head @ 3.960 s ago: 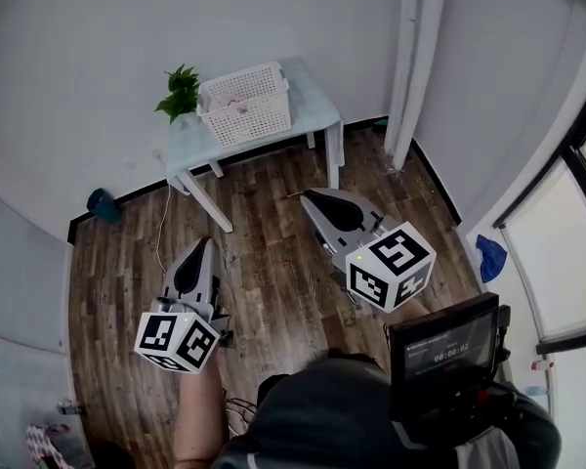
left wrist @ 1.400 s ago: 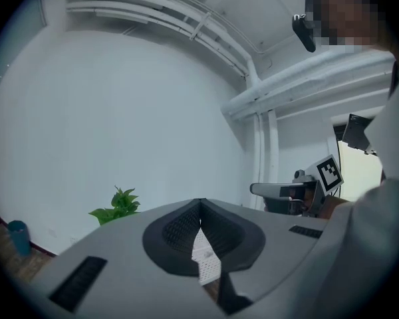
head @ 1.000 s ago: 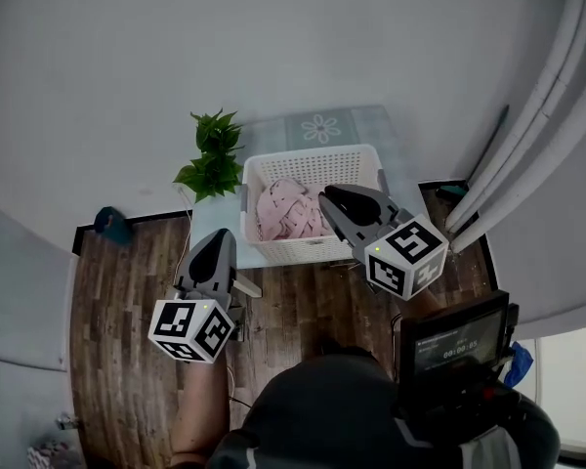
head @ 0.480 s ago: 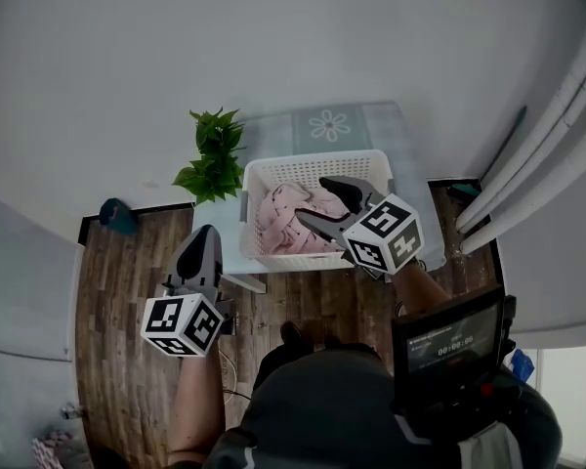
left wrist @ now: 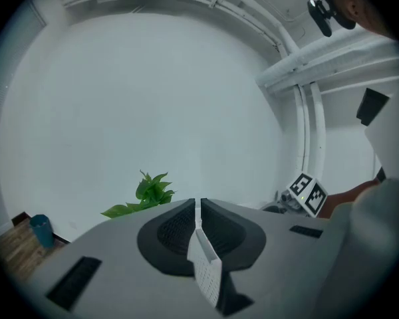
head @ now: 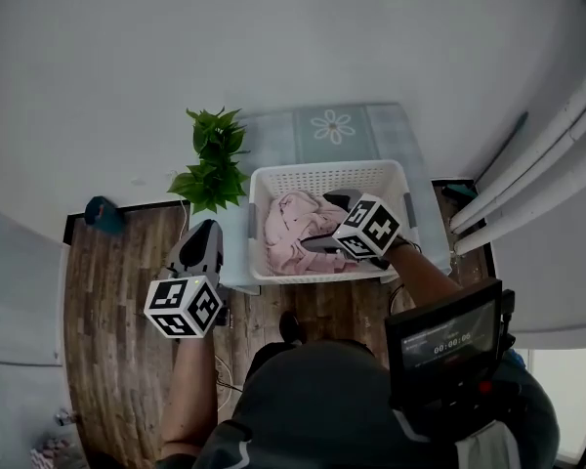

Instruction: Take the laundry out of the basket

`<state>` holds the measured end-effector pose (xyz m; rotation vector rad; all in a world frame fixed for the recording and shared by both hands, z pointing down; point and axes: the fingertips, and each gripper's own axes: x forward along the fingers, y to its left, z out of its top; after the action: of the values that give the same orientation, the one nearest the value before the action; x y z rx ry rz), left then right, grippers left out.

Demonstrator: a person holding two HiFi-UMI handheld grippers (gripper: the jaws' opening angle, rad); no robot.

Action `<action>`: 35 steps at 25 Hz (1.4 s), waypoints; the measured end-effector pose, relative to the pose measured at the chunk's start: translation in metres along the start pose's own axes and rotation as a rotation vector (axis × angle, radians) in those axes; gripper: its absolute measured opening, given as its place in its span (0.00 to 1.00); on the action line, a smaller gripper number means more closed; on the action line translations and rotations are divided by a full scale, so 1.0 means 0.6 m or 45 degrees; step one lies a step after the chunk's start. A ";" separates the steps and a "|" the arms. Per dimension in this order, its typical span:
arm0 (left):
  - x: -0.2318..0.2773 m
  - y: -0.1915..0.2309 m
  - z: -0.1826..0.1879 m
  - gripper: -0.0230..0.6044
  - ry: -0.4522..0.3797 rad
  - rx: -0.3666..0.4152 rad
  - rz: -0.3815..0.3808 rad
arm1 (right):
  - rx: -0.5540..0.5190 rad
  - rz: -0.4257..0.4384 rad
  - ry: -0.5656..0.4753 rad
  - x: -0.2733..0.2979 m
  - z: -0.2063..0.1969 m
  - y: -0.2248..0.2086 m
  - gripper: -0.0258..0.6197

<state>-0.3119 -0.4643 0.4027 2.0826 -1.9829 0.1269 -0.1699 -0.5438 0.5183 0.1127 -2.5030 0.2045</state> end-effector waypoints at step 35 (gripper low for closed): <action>0.112 0.114 -0.159 0.20 0.247 -0.179 -0.126 | 0.080 0.209 0.588 0.239 -0.181 -0.022 0.57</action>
<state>-0.3645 -0.5079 0.5193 1.9932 -1.7228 0.1594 -0.2209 -0.5429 0.6910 -0.1050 -2.0451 0.3359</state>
